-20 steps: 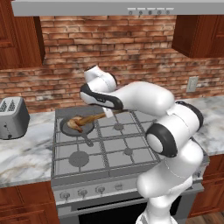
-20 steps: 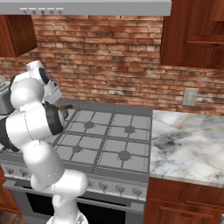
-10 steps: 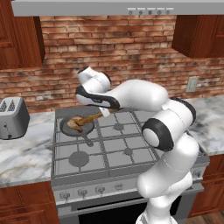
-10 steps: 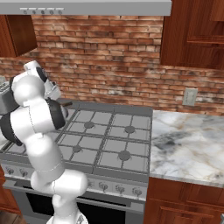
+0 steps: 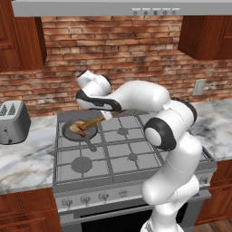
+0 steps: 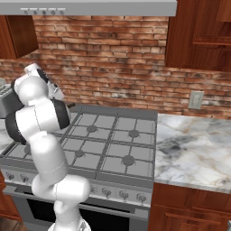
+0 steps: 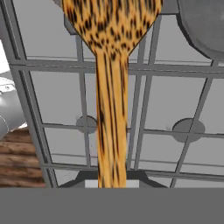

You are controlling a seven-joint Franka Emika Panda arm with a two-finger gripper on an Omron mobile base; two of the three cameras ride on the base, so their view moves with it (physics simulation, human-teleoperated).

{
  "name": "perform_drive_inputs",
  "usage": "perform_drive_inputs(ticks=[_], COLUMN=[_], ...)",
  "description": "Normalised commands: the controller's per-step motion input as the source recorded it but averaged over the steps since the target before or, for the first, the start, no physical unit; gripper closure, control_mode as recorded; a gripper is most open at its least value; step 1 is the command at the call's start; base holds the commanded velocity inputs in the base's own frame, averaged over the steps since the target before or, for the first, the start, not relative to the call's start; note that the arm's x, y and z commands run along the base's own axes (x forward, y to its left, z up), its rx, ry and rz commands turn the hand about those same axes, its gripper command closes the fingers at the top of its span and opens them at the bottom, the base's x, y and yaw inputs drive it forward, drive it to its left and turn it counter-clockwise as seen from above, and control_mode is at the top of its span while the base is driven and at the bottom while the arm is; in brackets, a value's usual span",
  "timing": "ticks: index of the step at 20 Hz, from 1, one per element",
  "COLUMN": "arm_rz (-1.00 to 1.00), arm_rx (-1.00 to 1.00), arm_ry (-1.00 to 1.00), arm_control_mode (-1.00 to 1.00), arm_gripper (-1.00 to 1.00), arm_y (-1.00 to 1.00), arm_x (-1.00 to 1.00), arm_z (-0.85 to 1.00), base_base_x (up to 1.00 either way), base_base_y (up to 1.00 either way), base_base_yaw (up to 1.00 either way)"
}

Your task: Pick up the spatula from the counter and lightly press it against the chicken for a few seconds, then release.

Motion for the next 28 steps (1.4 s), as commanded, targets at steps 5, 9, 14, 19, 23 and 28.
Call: perform_drive_inputs(ticks=[5,9,14,19,23,28], arm_rz=[0.0,0.0,0.01,0.04,0.06,0.06], arm_rx=[-0.02,0.0,0.0,0.0,0.01,0.05], arm_ry=[0.0,0.0,-0.03,-0.06,-0.08,-0.03], arm_control_mode=[-1.0,-1.0,-1.0,-1.0,-1.0,-1.0], arm_gripper=[1.0,1.0,1.0,1.0,1.0,1.0], arm_y=[0.05,0.0,0.0,0.0,0.0,0.0], arm_x=[0.12,0.08,0.07,0.08,0.01,0.17], arm_z=[-0.25,-0.17,-0.11,-0.01,0.0,0.0], base_base_x=[0.0,0.0,0.0,0.0,0.0,0.0], base_base_y=[0.0,0.0,0.0,0.0,0.0,0.0], base_base_yaw=[0.0,0.0,0.0,0.0,0.0,0.0])
